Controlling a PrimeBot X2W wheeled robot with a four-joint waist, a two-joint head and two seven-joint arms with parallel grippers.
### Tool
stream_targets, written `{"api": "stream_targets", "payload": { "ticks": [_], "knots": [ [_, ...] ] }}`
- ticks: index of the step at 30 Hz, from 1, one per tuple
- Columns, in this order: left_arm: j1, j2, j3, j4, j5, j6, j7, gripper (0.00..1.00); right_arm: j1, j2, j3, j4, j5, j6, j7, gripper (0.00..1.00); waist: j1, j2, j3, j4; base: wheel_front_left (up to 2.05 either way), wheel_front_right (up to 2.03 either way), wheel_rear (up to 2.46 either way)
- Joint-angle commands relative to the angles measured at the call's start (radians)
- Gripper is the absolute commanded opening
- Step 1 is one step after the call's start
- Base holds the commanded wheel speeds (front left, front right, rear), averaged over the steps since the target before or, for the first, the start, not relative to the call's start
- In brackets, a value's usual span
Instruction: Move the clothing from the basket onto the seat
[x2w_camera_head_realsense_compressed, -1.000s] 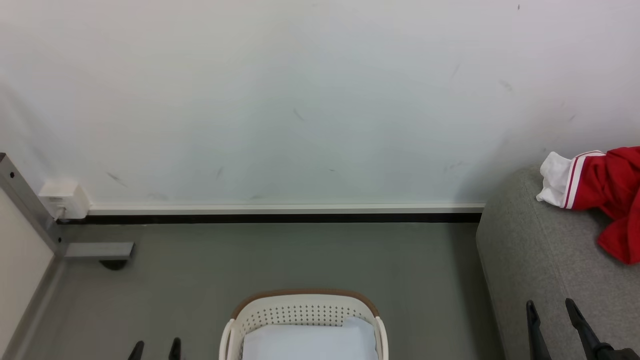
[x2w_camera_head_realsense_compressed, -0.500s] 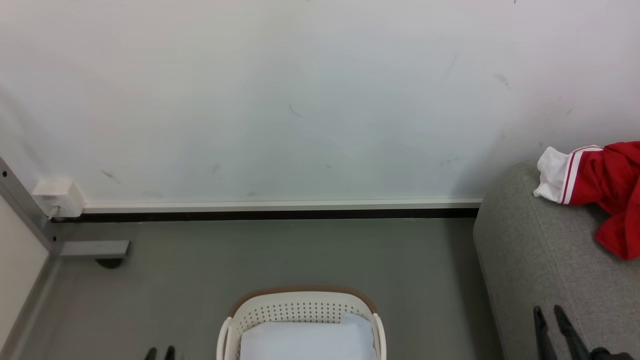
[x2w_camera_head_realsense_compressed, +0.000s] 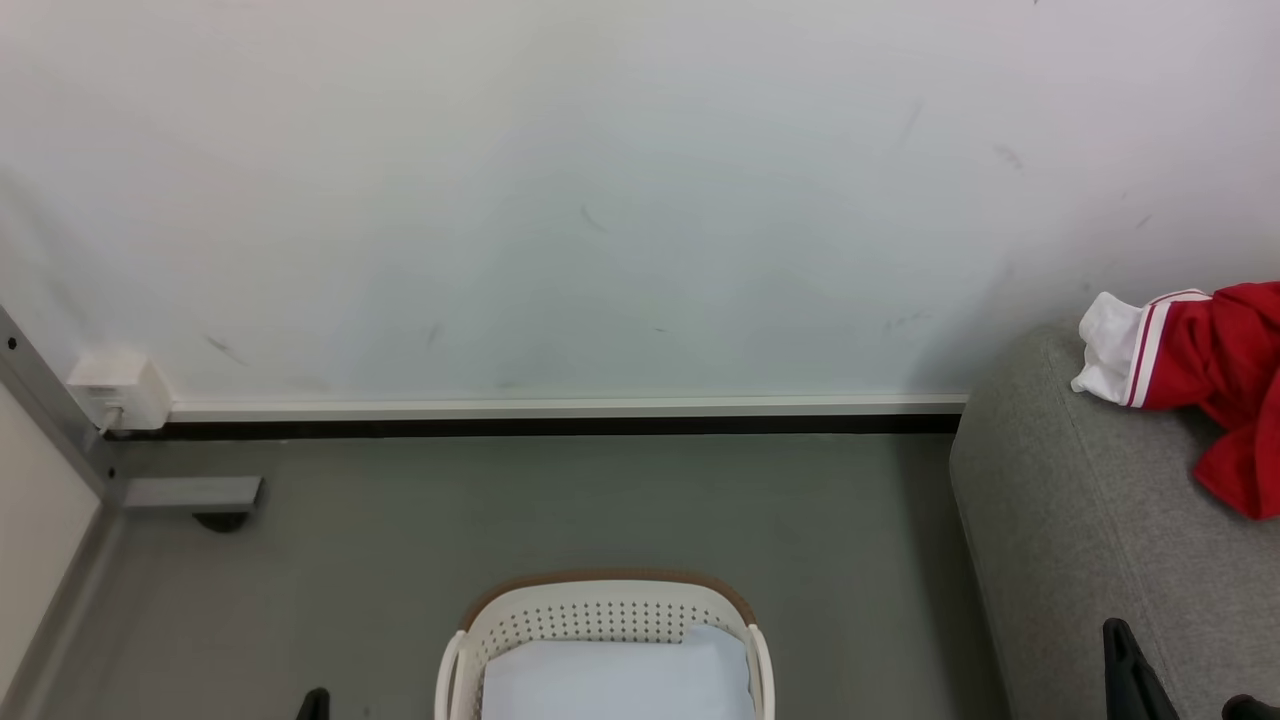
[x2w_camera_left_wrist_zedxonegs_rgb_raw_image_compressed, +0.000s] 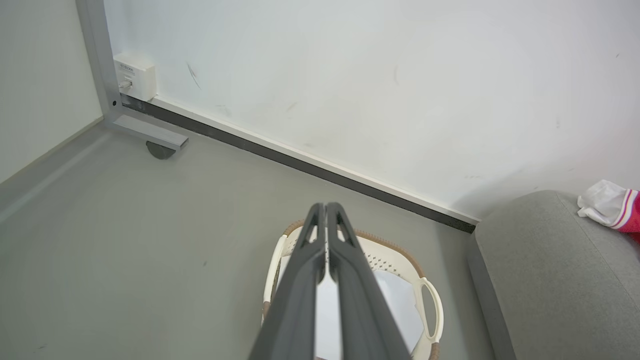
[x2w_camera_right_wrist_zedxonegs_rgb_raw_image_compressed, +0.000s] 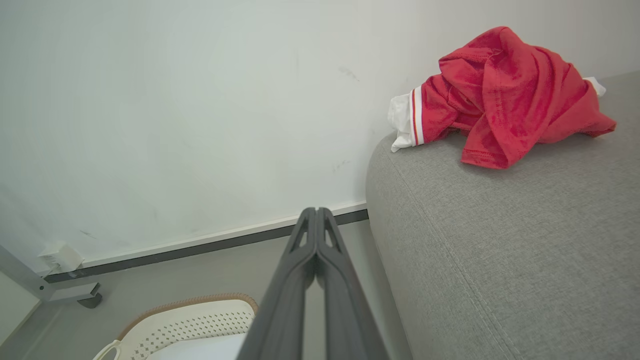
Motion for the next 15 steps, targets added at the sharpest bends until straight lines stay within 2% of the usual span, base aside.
{"api": "stream_targets", "payload": {
  "ticks": [1,15],
  "knots": [
    [-0.029,0.002,0.011,-0.020,-0.052,-0.004,0.011,0.00,-0.028,-0.008,-0.004,-0.021,0.052,0.000,0.010,0.00,-0.0001,0.0000,0.001,0.001,0.00,0.00,0.00],
    [-0.063,-0.014,0.032,-0.039,-0.279,-0.013,0.072,0.00,-0.051,-0.010,-0.012,-0.032,0.301,-0.001,0.071,0.00,-0.0001,0.0000,0.006,0.006,0.00,0.00,0.00]
  ]
}}
